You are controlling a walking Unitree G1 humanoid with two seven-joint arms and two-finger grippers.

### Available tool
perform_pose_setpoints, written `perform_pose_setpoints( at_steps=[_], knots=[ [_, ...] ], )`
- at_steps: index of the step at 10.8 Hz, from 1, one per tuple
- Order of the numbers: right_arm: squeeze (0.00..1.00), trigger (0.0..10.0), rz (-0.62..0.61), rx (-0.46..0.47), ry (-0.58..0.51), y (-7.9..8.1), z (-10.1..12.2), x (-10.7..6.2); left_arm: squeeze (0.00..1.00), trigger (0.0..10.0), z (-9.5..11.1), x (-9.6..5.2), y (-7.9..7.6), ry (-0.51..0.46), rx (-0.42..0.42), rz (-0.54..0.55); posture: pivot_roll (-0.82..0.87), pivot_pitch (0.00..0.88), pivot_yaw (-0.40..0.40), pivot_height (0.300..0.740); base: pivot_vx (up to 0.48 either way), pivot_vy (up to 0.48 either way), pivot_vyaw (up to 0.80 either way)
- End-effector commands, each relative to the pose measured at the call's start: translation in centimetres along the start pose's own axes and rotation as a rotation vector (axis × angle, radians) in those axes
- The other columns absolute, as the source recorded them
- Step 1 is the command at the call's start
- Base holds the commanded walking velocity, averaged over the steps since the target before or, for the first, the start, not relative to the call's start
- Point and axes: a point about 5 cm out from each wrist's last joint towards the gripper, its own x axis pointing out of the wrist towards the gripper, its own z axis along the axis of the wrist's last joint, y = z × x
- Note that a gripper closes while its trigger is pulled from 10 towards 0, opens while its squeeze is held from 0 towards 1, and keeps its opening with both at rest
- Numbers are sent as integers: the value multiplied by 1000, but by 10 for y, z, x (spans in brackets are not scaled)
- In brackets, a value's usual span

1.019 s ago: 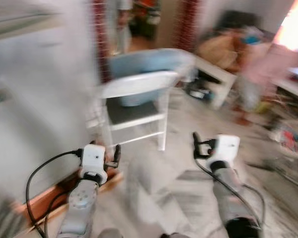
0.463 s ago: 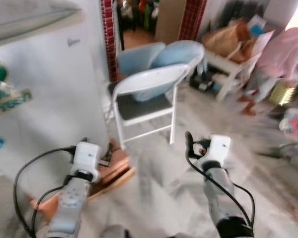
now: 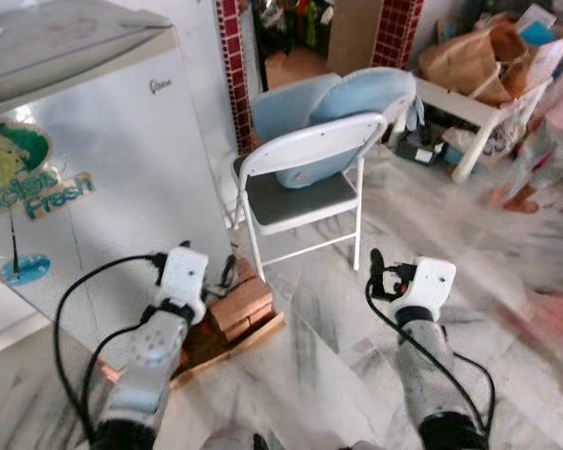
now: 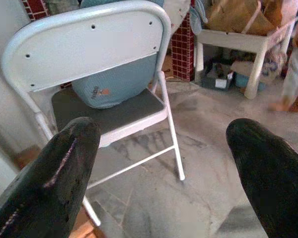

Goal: Restocking fridge

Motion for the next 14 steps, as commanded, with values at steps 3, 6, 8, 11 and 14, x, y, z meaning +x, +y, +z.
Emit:
perform_pose_setpoints(
  at_steps=[3, 6, 8, 11, 14],
  knots=[
    [0, 10000, 68, -22, -46, 18, 16, 15, 0, 10000, -11, -12, -2, 34, 54, -41, 186, 31, 6, 740, 0, 464, 0],
    [0, 10000, 80, -31, -22, 15, 9, 8, 0, 10000, -20, -21, -2, 64, 54, -27, 185, 46, -20, 740, -85, 441, 0],
    [0, 10000, 96, -36, -9, 17, 6, 5, 0, 10000, -20, -22, -9, 69, 37, -51, 184, 49, -34, 740, -349, 334, 0],
    [0, 10000, 107, -41, -10, 14, 9, 9, 0, 10000, -20, -24, -12, 65, 38, -33, 193, 50, -51, 740, -345, 338, 0],
    [0, 10000, 74, -16, -12, 9, 14, 15, 0, 10000, -20, -26, -5, 44, 46, -39, 194, 49, -58, 740, -112, 435, 0]
  ],
)
